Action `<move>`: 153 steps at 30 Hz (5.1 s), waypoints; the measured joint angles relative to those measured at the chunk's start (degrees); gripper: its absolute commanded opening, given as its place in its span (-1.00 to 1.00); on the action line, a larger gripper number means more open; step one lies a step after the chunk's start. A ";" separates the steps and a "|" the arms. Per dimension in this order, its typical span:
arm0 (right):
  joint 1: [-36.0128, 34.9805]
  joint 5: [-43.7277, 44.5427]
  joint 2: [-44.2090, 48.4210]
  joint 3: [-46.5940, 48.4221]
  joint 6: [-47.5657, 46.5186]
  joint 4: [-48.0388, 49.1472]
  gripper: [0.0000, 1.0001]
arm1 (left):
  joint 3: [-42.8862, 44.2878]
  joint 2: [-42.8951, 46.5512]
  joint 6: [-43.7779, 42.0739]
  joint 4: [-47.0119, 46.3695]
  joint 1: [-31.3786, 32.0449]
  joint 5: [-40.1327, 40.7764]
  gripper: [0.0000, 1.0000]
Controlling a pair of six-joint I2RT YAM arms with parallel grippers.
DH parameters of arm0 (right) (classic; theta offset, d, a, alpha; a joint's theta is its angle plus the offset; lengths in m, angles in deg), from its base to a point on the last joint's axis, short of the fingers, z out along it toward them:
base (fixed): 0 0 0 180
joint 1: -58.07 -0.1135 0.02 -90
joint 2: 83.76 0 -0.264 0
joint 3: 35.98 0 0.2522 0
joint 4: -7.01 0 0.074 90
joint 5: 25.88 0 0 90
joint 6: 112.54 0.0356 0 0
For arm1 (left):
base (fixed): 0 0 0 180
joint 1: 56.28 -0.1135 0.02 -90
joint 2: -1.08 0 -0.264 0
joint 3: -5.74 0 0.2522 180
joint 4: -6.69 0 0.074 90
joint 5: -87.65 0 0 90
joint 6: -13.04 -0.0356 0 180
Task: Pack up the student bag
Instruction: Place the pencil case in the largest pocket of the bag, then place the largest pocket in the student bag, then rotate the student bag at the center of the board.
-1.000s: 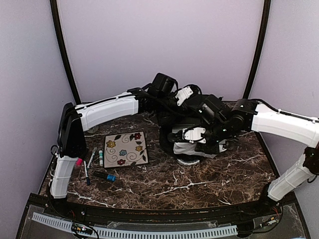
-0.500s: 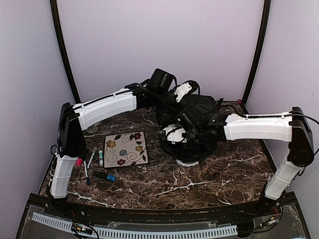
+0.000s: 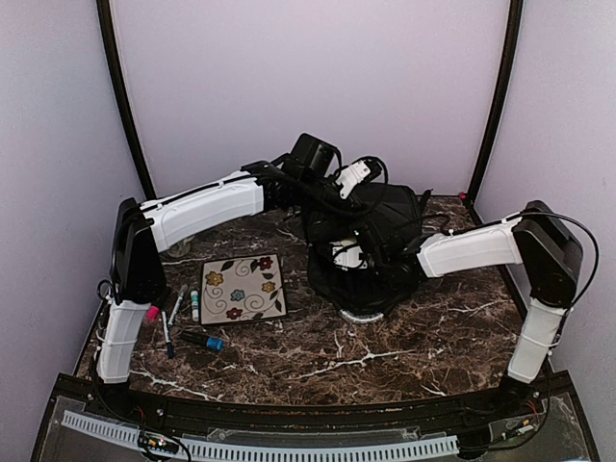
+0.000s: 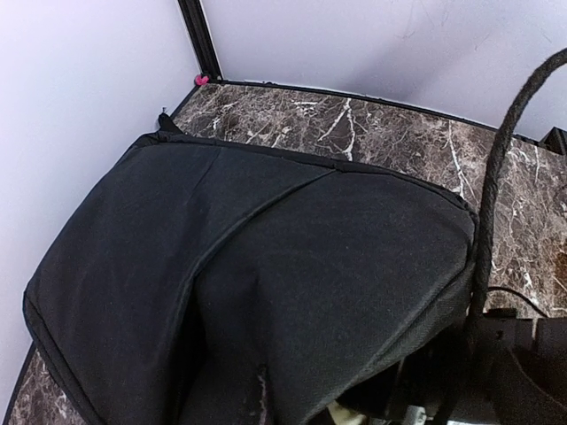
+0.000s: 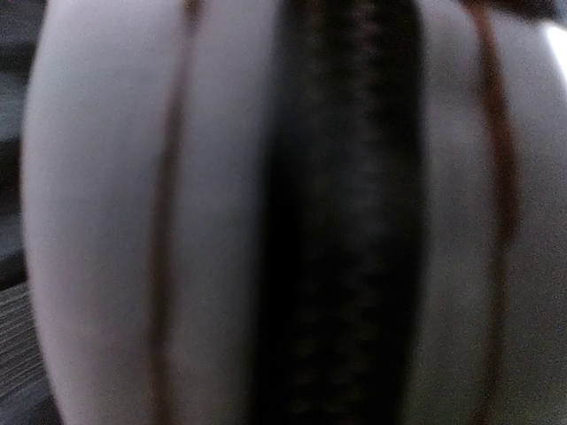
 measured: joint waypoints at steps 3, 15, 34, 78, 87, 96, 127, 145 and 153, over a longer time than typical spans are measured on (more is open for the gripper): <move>1.44 0.22 -2.21 -0.83 -3.19 6.91 -0.83 | -1.36 0.35 0.42 -0.96 0.00 -0.63 -1.00; 3.85 -0.76 -9.94 -3.93 -9.73 29.11 0.55 | -6.08 1.62 1.90 -4.22 0.00 -2.14 -1.00; 1.27 -15.69 5.11 -3.78 8.35 -3.76 1.00 | -9.55 3.19 1.95 -6.38 0.00 -2.71 -1.00; 27.91 -54.88 39.08 -18.38 28.28 -32.83 0.89 | -36.85 6.69 11.56 -30.12 3.19 -7.02 -0.19; 36.39 -56.35 37.09 -10.78 32.17 -34.32 0.94 | -45.97 17.33 9.01 -26.14 6.21 1.22 0.96; 40.94 -60.54 29.14 -3.04 37.90 -34.95 1.00 | -56.94 36.33 14.36 -27.63 5.27 6.47 0.98; 44.17 -75.65 -8.55 12.33 39.67 -39.50 0.29 | -53.53 8.11 42.14 -46.18 -11.78 -24.13 0.49; 44.39 -58.55 -3.52 10.64 39.80 -34.49 0.47 | -55.49 10.64 31.56 -40.72 3.98 -14.08 0.47; 44.17 -57.11 1.86 8.70 38.86 -33.81 0.48 | -65.42 23.82 19.80 -31.80 4.26 -7.15 0.34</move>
